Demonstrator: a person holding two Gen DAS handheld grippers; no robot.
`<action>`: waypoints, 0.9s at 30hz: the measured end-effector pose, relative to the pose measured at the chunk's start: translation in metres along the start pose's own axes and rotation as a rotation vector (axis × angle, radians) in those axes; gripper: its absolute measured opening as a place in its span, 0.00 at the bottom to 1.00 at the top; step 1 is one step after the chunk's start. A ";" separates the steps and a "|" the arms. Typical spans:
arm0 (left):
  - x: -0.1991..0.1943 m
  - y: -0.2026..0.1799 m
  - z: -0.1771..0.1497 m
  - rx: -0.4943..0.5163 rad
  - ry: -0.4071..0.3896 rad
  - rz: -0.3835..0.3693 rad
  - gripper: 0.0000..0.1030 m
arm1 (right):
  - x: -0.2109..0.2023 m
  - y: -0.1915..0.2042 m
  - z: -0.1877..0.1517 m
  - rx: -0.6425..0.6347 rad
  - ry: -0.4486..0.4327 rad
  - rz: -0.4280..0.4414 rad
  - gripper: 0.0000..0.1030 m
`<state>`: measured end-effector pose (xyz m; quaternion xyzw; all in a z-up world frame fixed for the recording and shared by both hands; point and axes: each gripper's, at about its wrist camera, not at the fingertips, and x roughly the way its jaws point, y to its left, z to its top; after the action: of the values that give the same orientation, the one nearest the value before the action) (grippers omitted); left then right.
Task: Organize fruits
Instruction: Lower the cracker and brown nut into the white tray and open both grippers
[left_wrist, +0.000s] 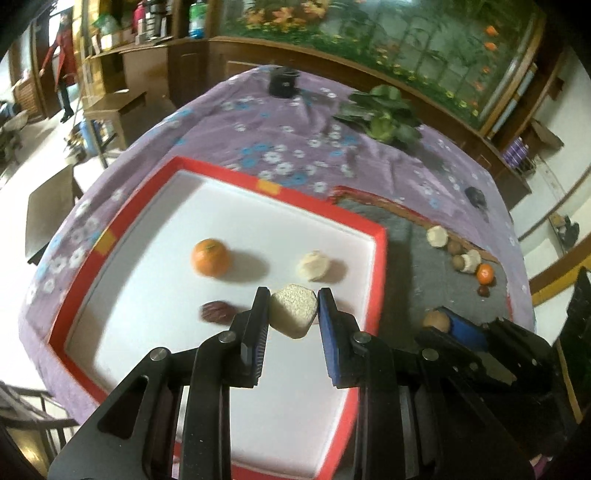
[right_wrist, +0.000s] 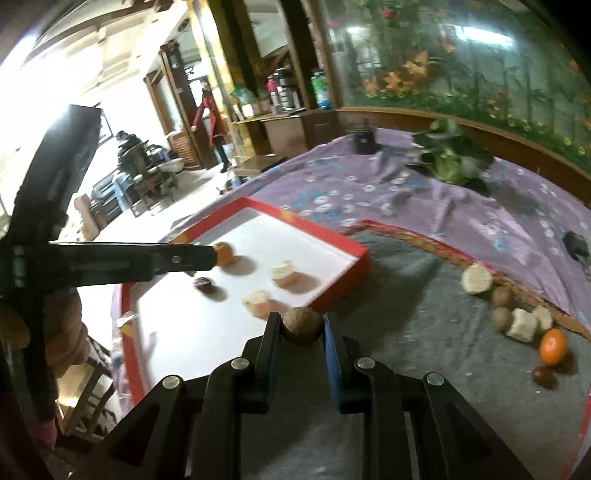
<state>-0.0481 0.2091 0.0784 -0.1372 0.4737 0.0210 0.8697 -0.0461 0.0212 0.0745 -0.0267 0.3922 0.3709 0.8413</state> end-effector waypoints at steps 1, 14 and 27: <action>0.001 0.005 -0.001 -0.010 0.001 0.003 0.24 | 0.002 0.008 0.001 -0.013 0.003 0.008 0.21; 0.023 0.056 0.002 -0.115 0.015 0.053 0.24 | 0.043 0.052 0.005 -0.092 0.082 0.057 0.20; 0.047 0.065 0.007 -0.116 0.031 0.109 0.25 | 0.073 0.061 0.002 -0.127 0.147 0.067 0.20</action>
<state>-0.0278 0.2691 0.0288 -0.1616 0.4918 0.0936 0.8504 -0.0540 0.1102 0.0411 -0.0939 0.4295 0.4200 0.7939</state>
